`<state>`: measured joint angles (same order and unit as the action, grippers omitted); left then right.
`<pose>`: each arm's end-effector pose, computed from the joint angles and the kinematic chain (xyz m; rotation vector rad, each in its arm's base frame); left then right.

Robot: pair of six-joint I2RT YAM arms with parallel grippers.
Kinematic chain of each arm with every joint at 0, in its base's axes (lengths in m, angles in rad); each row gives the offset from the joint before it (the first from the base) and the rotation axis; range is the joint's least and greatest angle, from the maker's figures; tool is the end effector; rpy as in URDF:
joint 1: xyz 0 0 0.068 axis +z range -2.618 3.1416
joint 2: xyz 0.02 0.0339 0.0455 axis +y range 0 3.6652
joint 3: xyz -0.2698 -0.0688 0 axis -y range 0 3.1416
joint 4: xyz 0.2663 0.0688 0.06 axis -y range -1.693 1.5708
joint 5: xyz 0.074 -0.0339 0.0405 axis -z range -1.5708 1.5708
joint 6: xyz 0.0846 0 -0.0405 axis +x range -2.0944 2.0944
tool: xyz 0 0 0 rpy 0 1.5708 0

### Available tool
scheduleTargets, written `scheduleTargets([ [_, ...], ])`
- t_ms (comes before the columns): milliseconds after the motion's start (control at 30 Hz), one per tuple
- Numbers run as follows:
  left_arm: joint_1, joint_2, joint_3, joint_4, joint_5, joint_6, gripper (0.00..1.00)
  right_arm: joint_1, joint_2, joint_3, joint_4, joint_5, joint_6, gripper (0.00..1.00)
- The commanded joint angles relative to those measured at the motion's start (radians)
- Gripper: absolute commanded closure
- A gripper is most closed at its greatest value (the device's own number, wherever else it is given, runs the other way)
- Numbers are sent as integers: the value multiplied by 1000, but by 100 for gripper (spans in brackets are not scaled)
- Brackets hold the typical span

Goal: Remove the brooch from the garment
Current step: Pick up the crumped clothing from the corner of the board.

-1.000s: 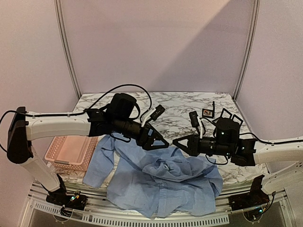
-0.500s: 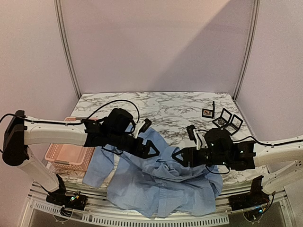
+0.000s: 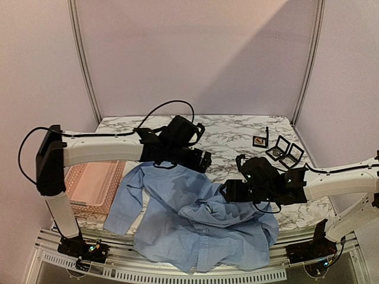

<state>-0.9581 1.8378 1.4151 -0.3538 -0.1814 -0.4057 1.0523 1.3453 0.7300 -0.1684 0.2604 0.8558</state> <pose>0.2832 -0.3764 0.2090 0.5610 2.3116 -0.4605 0.1785 0.2690 0.1618 -0.1060 2.4108 0.6337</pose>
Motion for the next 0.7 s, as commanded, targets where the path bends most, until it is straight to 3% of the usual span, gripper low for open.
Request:
scheduleTargets([
  [0, 7, 142, 85, -151, -128, 62, 0, -6, -42, -51, 33, 30, 35, 29],
  [400, -12, 350, 211, -162, -162, 23, 3, -7, -48, -94, 61, 51, 52, 28],
  [467, -13, 359, 209, -170, -181, 21, 14, -6, -57, -103, 68, 56, 56, 28],
  [667, -3, 354, 147, -143, -166, 15, 77, -6, -83, -124, 71, 77, 71, 28],
])
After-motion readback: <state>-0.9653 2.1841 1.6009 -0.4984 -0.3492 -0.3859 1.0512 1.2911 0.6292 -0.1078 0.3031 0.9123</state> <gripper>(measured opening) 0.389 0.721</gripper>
